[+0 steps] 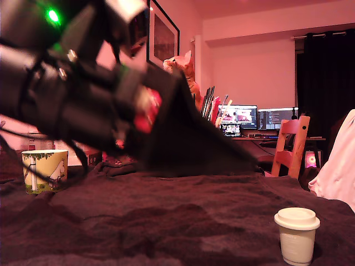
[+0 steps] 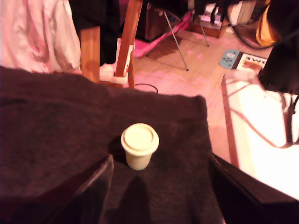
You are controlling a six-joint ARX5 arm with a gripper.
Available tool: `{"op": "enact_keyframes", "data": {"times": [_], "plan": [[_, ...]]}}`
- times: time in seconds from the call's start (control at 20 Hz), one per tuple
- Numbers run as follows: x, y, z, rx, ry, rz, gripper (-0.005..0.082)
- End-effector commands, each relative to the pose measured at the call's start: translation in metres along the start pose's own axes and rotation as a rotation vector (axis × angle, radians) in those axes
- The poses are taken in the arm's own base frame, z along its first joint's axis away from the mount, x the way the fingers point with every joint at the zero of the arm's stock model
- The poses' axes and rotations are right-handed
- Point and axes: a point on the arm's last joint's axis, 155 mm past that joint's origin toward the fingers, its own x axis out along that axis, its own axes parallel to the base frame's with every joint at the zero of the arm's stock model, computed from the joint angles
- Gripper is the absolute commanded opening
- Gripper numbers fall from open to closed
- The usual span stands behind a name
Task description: Pick up the coffee capsules on the table and drop them inside the coffee cup
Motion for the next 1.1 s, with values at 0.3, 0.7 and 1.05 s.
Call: {"op": "enact_keyframes", "data": {"times": [0.3,0.7,1.05], "plan": [[0.005,0.005,-0.003,-0.022,-0.036,0.039,0.0587],[0.007,0.008,-0.002,-0.058,-0.038,0.066,0.0587],[0.016,0.009,-0.011,-0.099,0.049,0.081,0.0587]]}}
